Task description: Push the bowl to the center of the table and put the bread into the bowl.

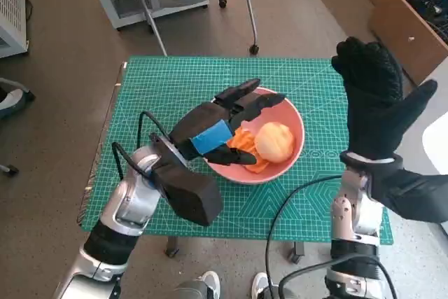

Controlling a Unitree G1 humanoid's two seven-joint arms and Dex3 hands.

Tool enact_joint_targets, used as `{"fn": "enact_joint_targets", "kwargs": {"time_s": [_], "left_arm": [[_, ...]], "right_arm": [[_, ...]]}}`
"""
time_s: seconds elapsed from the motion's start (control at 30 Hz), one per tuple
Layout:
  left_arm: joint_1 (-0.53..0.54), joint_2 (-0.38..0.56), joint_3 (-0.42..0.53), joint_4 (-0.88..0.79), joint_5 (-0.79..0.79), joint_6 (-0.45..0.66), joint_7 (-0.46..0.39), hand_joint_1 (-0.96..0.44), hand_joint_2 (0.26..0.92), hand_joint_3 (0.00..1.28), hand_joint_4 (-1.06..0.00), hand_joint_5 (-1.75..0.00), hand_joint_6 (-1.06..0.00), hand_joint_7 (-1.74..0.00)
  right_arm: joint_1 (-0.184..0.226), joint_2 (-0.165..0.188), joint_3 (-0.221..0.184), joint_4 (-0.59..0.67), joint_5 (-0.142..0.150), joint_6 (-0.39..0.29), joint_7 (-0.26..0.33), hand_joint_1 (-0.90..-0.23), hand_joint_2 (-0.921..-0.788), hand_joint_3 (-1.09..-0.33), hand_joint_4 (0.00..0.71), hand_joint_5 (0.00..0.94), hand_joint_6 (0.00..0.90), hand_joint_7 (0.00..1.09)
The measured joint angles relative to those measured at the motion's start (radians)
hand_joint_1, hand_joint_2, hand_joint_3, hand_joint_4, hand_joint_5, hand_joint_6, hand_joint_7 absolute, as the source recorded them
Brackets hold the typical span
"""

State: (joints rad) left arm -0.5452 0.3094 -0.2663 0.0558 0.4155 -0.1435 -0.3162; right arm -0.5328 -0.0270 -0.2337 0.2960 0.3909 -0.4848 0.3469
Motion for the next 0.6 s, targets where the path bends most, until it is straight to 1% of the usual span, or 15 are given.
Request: {"fn": "enact_joint_targets", "kwargs": {"time_s": [0.1,0.17,0.27,0.33,0.4,0.5,0.6], "left_arm": [[-0.001,0.003,0.026,0.0,-0.034,0.0,-0.005,-0.48,0.9,0.0,-0.07,-0.01,-0.1,-0.35],[-0.003,0.004,0.05,0.001,-0.068,-0.002,-0.011,-0.49,0.91,0.01,-0.07,-0.01,-0.11,-0.35],[-0.007,0.001,0.098,0.01,-0.148,-0.014,-0.013,-0.53,0.917,0.06,-0.08,-0.01,-0.12,-0.35],[-0.012,-0.013,0.14,0.038,-0.229,-0.046,-0.014,-0.54,0.919,0.08,-0.08,-0.01,-0.12,-0.35],[-0.016,-0.032,0.178,0.064,-0.302,-0.069,-0.014,-0.56,0.92,0.13,-0.08,0.0,-0.1,-0.38],[-0.02,-0.071,0.229,0.092,-0.417,-0.079,-0.024,-0.56,0.921,0.15,-0.09,0.0,-0.07,-0.41],[-0.02,-0.113,0.277,0.106,-0.538,-0.074,-0.036,-0.57,0.921,0.2,-0.09,-0.01,-0.02,-0.5]], "right_arm": [[0.0,-0.001,0.0,0.0,0.0,0.003,-0.002,-0.476,-0.921,-0.597,0.398,0.009,0.157,0.55],[0.0,-0.003,0.0,-0.001,0.0,0.004,-0.002,-0.477,-0.921,-0.597,0.399,0.009,0.157,0.55],[0.0,-0.005,0.0,-0.001,0.0,0.008,-0.003,-0.478,-0.921,-0.595,0.4,0.009,0.156,0.55],[0.0,-0.007,0.0,-0.002,0.0,0.01,-0.005,-0.479,-0.921,-0.593,0.401,0.009,0.156,0.55],[-0.001,-0.008,-0.001,-0.004,0.0,0.013,-0.007,-0.48,-0.921,-0.59,0.402,0.009,0.157,0.55],[-0.002,-0.009,0.0,-0.006,-0.001,0.017,-0.01,-0.481,-0.921,-0.588,0.402,0.009,0.157,0.55],[-0.006,-0.011,0.0,-0.01,-0.001,0.03,-0.014,-0.477,-0.921,-0.583,0.403,0.009,0.157,0.55]]}}
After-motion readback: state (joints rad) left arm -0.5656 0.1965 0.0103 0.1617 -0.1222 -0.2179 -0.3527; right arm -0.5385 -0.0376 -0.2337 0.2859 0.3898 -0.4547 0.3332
